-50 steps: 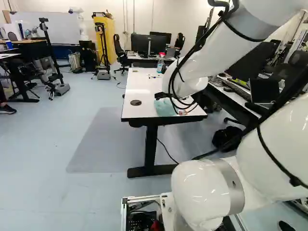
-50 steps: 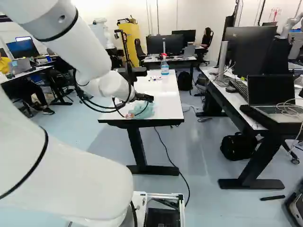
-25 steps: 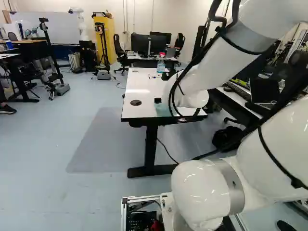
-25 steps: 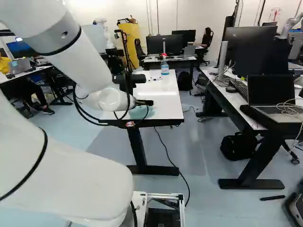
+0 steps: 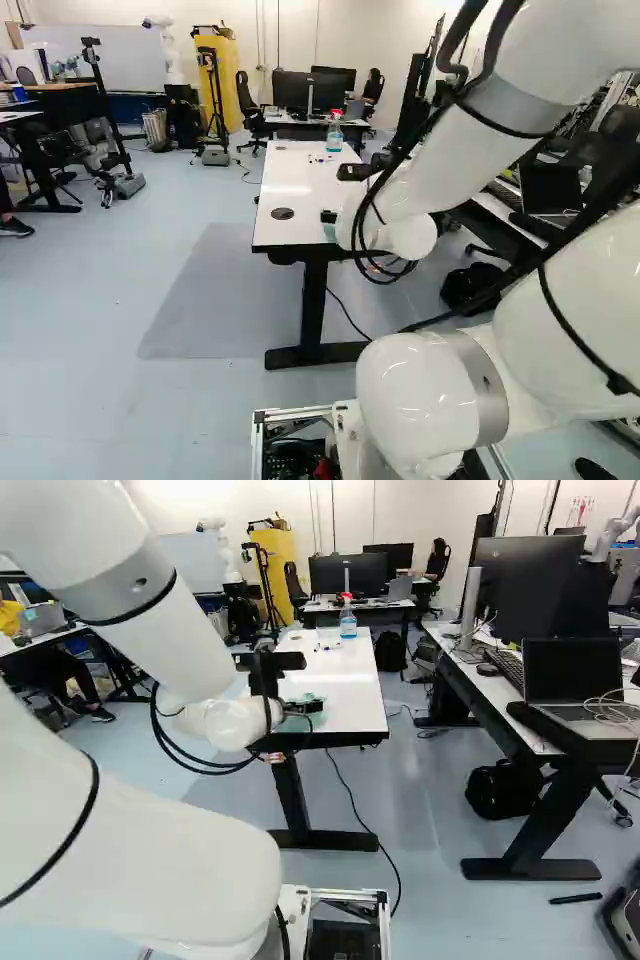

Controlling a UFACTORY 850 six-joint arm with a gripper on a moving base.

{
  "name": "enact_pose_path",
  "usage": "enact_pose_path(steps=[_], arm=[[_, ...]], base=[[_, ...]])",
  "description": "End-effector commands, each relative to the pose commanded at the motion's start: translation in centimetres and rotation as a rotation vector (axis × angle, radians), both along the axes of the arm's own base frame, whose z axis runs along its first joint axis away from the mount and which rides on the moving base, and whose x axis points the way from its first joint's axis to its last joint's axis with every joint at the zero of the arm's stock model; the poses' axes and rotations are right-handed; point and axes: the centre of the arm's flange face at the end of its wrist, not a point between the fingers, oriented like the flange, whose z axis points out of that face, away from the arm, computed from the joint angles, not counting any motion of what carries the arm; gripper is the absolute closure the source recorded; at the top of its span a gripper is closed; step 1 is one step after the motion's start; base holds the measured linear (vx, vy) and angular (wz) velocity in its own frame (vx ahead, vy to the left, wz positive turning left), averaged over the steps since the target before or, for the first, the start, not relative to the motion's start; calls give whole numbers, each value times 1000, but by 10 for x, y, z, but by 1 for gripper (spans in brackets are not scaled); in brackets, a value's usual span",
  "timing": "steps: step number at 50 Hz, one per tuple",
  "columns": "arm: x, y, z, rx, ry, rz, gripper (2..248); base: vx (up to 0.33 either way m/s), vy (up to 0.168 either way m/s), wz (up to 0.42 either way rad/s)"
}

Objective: Clean the table with the green towel

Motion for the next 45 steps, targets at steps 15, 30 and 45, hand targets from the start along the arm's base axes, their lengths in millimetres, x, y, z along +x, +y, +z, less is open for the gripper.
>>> enact_pose_path(steps=[15, 30, 45], arm=[[-13, 1, -11, 0, -47, 2, 3], [-24, 1, -18, 0, -82, 3, 3], [-30, 1, -22, 0, -102, 4, 3]], base=[[0, 0, 0], [0, 0, 0], [0, 0, 0]])
